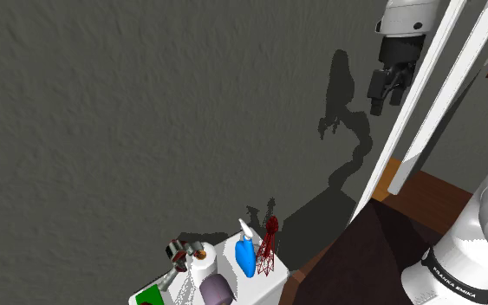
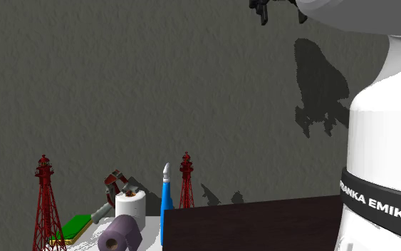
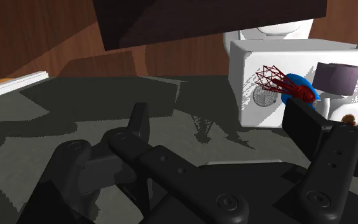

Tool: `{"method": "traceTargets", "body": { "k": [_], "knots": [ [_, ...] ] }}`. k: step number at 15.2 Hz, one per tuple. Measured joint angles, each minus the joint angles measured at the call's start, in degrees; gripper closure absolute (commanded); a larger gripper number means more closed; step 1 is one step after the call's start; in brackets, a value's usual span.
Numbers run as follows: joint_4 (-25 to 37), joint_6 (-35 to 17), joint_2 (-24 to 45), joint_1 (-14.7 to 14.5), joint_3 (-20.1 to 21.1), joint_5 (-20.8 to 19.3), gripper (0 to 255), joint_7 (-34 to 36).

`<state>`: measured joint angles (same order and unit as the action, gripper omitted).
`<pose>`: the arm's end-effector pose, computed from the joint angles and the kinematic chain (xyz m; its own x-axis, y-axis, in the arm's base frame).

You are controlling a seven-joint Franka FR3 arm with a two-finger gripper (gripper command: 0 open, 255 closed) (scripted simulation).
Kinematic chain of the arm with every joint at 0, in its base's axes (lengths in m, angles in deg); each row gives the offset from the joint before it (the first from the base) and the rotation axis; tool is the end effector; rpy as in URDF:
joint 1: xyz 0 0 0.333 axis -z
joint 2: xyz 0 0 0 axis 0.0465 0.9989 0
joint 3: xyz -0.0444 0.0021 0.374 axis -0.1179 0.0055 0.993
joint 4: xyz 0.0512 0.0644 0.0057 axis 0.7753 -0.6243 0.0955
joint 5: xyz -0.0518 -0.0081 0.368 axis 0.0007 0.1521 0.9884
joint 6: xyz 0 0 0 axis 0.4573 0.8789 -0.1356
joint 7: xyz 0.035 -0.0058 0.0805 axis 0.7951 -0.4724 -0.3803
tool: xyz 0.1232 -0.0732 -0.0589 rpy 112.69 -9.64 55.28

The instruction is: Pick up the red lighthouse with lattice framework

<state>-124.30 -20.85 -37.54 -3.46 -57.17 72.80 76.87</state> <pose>0.2288 -0.0301 0.5733 0.9856 -0.1296 -0.1082 -0.1232 -0.9903 0.0642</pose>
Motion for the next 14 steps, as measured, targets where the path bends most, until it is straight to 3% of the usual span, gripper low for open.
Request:
{"method": "traceTargets", "body": {
  "k": [3, 14],
  "knots": [
    [-2.36, -2.55, -0.63, -0.45, 0.27, 0.59, 0, 0.25],
    [-21.01, -29.61, -0.34, -5.6, 3.36, 5.94, 0, 2.04]
  ]
}}
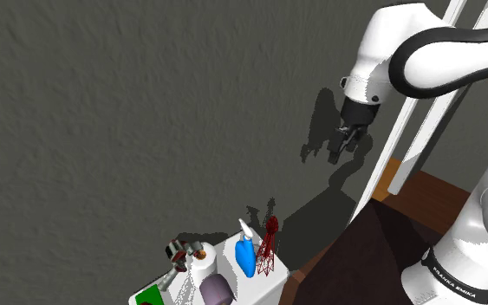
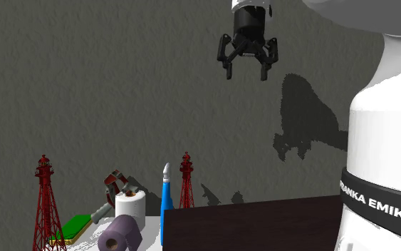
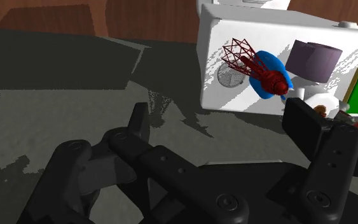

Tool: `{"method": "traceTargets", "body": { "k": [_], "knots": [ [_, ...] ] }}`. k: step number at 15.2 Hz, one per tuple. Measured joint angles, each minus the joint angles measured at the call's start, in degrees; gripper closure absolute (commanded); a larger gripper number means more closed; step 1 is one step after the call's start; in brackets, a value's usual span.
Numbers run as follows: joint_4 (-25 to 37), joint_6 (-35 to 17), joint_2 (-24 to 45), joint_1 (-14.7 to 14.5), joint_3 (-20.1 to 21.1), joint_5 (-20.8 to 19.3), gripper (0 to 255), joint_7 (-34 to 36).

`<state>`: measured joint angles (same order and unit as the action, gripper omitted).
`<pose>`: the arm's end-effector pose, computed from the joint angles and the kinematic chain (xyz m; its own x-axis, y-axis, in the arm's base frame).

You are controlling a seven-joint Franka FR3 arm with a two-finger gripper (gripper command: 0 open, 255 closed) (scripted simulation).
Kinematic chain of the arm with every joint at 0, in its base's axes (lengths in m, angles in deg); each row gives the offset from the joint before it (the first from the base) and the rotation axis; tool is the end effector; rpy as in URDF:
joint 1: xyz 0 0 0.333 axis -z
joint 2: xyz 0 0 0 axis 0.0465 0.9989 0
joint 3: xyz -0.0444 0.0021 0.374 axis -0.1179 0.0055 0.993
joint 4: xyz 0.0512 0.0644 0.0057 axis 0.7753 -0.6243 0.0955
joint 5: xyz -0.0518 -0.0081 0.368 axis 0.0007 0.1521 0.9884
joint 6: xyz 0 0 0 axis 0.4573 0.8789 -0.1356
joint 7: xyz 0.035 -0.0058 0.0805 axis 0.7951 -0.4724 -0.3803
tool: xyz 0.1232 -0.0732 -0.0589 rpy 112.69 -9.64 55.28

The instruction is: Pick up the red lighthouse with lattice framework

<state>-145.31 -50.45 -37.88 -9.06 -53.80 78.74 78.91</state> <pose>0.2540 0.0307 0.4519 0.9988 -0.0262 0.0405 -0.0257 -0.9996 -0.0142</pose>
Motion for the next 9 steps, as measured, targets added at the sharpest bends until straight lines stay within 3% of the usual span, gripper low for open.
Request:
{"method": "traceTargets", "body": {
  "k": [9],
  "knots": [
    [-7.75, -28.64, 13.75, -5.5, 2.87, 4.69, 0, 0.07]
  ]
}}
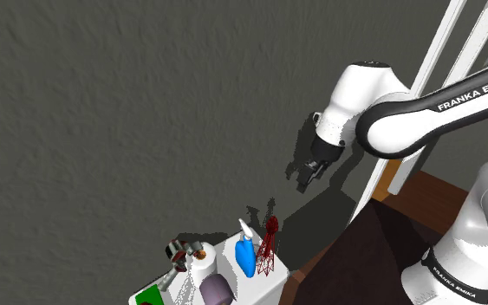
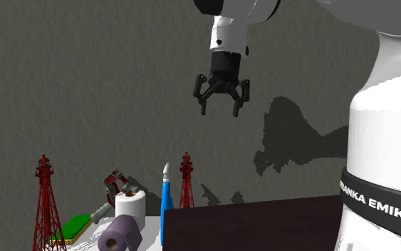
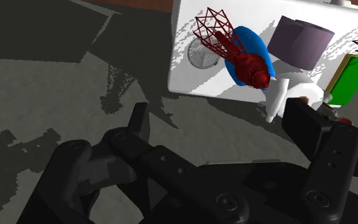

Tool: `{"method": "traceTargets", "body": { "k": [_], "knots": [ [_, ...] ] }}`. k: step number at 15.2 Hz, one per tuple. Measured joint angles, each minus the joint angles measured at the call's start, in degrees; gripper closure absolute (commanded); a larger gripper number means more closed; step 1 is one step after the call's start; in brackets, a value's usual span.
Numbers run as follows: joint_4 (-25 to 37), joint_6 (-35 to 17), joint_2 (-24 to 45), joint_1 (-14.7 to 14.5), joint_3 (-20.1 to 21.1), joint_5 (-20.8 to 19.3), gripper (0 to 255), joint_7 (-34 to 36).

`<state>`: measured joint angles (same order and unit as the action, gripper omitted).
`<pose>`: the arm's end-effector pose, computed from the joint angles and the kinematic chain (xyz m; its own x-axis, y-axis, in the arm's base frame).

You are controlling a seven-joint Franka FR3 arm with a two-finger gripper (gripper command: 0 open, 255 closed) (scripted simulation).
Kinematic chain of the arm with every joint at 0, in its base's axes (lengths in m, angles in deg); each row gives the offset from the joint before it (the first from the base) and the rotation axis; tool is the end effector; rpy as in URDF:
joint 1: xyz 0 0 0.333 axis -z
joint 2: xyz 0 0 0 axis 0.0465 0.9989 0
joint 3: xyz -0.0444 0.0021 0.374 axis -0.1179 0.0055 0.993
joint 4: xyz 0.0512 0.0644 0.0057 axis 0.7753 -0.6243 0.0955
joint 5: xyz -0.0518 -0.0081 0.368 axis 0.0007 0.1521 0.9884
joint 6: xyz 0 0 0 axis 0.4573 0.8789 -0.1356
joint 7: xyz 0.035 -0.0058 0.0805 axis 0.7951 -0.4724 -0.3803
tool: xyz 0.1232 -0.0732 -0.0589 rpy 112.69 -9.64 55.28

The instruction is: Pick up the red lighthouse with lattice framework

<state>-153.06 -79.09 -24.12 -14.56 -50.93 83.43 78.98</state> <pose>0.3005 0.0814 0.3734 0.9866 0.0438 0.1575 0.0543 -0.9965 -0.0631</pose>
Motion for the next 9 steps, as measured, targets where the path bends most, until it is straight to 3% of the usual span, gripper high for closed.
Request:
{"method": "traceTargets", "body": {
  "k": [9],
  "knots": [
    [2.23, -29.86, 24.45, -6.73, 3.45, 5.12, 0, -0.01]
  ]
}}
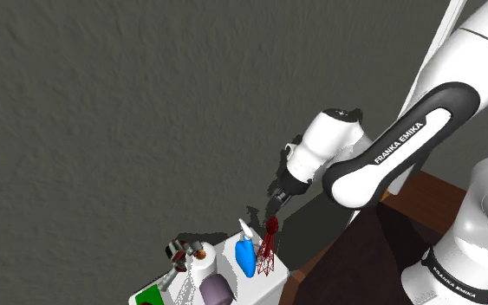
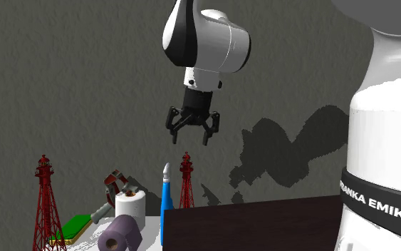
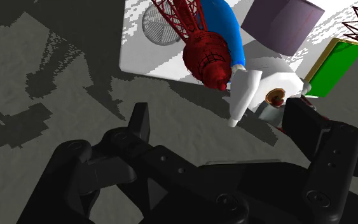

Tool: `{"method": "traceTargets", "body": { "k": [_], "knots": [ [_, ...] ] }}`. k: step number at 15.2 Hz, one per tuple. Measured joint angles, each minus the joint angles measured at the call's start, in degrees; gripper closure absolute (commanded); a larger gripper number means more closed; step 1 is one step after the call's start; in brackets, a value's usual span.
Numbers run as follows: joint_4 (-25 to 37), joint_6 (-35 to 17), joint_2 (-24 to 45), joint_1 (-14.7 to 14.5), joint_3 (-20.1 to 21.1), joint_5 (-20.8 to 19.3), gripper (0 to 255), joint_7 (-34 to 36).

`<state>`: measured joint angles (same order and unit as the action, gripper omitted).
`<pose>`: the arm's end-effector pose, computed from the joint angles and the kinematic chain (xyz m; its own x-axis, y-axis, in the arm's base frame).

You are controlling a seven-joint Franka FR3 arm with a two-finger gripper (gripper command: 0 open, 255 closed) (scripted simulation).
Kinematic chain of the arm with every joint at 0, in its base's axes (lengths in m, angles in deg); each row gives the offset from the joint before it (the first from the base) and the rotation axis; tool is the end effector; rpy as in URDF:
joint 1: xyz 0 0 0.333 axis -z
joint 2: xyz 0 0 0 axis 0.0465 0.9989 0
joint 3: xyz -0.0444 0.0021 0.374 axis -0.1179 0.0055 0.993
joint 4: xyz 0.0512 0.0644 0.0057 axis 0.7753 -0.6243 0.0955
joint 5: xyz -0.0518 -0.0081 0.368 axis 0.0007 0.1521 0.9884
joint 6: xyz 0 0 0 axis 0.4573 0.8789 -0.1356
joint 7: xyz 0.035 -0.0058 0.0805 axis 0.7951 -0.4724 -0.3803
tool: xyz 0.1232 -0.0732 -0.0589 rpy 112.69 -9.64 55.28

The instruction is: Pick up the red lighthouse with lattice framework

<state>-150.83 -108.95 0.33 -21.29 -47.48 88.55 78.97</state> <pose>0.3633 0.1563 0.2995 0.9545 0.1057 0.2787 0.1391 -0.9849 -0.1027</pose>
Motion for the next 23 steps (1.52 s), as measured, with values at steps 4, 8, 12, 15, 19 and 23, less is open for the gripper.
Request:
{"method": "traceTargets", "body": {
  "k": [4, 8, 12, 15, 19, 23],
  "knots": [
    [0.9, -6.12, 6.07, -1.45, 0.13, 3.26, 0, -2.46],
    [1.82, -9.99, 10.66, -0.13, 2.86, 8.88, 0, -7.04],
    [1.94, -10.9, 11.62, 1.22, 4.39, 10.04, 255, -8.08],
    [1.96, -10.97, 11.67, 1.3, 4.49, 10.1, 255, -8.14],
    [1.97, -10.98, 11.68, 1.13, 4.34, 10.03, 255, -8.04],
    [1.31, -9.01, 9.17, -1.03, 1.59, 7.87, 255, -6.25]
  ]
}}
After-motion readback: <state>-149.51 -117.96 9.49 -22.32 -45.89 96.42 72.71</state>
